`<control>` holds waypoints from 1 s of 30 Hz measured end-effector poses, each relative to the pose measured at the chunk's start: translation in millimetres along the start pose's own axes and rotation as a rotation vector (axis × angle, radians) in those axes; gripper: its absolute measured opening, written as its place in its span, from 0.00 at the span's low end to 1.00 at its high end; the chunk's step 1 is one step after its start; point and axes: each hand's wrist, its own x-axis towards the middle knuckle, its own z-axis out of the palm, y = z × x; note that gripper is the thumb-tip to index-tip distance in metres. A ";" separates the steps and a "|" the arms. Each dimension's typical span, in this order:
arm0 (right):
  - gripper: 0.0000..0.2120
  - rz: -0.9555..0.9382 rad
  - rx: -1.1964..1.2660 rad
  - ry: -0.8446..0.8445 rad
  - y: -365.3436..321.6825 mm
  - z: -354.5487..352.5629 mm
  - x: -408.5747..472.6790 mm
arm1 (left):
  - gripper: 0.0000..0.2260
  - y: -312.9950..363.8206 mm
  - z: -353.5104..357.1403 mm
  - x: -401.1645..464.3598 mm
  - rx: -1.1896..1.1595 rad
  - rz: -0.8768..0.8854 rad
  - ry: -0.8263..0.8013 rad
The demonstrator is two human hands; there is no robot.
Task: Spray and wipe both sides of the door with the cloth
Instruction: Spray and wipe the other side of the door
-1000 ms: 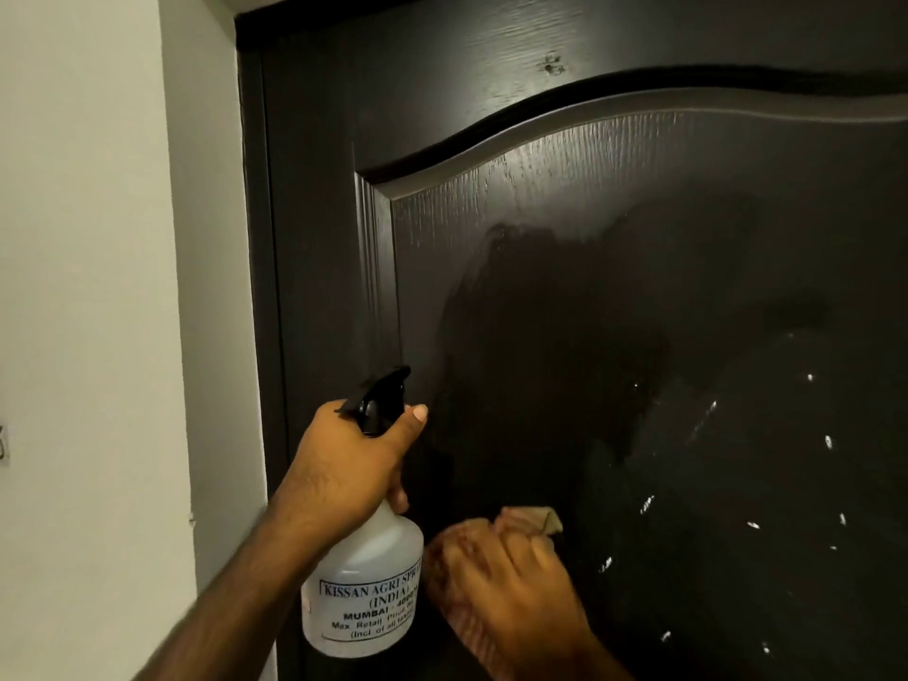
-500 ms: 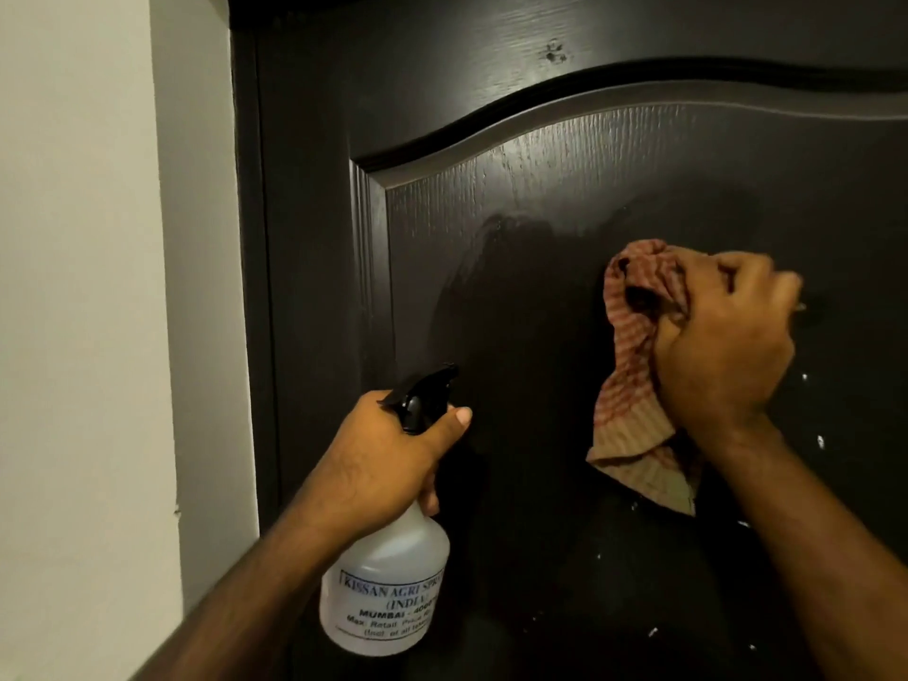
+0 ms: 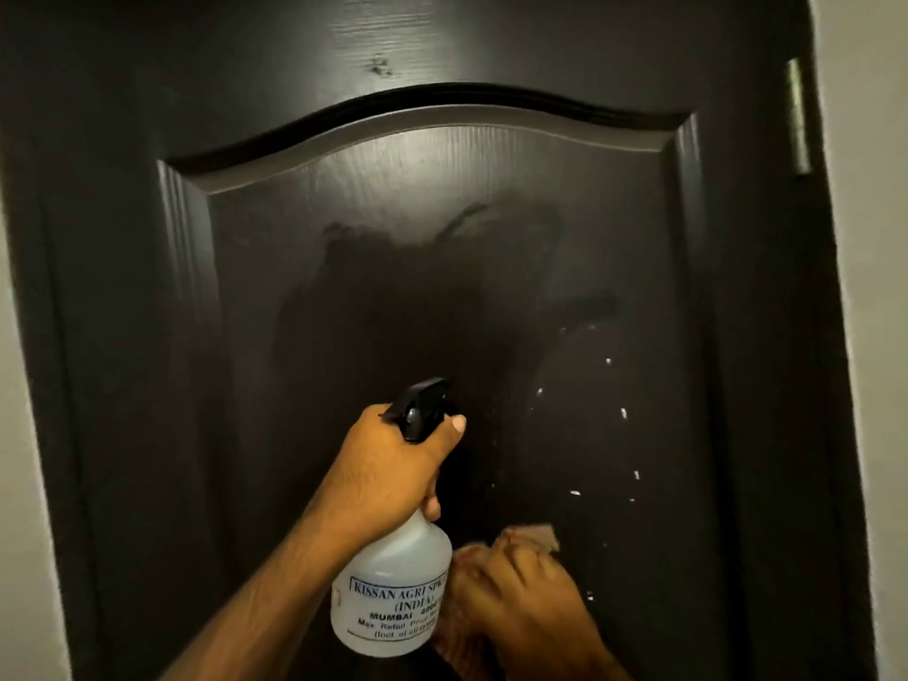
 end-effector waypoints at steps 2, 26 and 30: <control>0.14 0.115 -0.058 0.097 30.9 -19.9 16.3 | 0.16 1.1 16.8 6.2 0.023 -0.032 -0.029; 0.21 0.314 0.145 0.097 34.1 -16.3 -33.9 | 0.07 26.9 61.5 9.1 -0.097 0.068 0.033; 0.14 0.234 0.073 0.161 67.7 -31.3 -32.9 | 0.09 26.1 69.1 4.5 -0.073 0.037 -0.055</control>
